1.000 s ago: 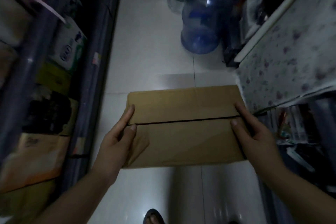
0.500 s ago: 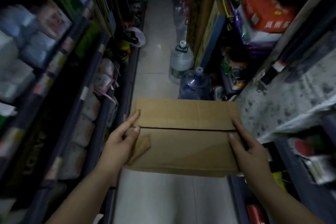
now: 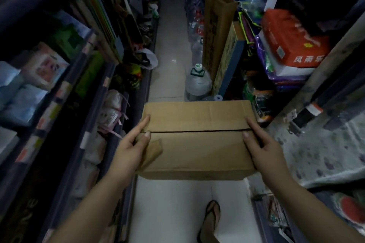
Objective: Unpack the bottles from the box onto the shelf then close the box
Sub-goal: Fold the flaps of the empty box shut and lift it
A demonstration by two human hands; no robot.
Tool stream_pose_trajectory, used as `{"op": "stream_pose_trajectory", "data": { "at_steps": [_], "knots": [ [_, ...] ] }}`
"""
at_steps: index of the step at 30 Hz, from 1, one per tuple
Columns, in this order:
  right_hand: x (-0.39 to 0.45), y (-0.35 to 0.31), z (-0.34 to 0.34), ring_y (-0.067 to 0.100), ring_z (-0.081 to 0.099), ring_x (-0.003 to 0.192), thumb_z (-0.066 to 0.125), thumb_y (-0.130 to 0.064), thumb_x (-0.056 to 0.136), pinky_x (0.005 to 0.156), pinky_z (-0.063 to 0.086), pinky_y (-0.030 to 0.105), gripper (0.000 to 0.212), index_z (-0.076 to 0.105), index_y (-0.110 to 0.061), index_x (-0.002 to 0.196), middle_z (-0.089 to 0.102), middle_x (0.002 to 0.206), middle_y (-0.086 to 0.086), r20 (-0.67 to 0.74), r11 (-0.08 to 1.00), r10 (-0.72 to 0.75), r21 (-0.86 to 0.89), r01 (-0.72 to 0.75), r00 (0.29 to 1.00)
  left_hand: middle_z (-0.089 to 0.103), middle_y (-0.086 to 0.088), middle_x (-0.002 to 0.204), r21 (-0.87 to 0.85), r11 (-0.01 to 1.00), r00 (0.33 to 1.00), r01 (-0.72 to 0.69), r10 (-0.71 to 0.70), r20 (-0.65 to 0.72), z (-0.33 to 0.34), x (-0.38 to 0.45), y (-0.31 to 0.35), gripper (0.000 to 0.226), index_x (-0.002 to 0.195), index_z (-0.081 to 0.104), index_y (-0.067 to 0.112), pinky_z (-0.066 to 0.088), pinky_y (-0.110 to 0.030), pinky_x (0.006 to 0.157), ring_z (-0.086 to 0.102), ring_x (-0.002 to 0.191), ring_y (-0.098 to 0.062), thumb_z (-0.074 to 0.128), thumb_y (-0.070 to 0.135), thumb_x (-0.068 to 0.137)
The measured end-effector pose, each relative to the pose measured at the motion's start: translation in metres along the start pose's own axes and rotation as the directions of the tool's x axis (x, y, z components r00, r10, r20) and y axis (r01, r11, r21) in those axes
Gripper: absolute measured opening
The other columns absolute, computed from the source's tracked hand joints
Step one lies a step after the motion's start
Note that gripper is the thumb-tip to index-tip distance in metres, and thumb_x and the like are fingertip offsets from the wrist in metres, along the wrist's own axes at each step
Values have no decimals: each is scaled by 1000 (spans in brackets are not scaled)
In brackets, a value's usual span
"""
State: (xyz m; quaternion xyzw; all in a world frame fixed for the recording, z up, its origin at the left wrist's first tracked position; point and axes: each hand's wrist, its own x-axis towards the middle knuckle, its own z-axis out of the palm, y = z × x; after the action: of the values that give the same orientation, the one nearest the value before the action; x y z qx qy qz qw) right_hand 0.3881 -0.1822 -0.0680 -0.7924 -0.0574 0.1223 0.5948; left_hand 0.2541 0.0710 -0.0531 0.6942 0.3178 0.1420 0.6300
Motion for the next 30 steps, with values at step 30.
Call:
{"op": "stream_pose_trajectory", "data": {
  "at_steps": [30],
  "knots": [
    [492,-65,242,10,42,129,55,-21,94,89,38,2,46,44,-33,137,47,141,-4,126,994,24,-104,-11,992,49,6,143,115,993,999,32,-29,-31,-40,549,25,41,131,51,46,36,-40,112,46,131,-14,54,24,96]
  ]
}}
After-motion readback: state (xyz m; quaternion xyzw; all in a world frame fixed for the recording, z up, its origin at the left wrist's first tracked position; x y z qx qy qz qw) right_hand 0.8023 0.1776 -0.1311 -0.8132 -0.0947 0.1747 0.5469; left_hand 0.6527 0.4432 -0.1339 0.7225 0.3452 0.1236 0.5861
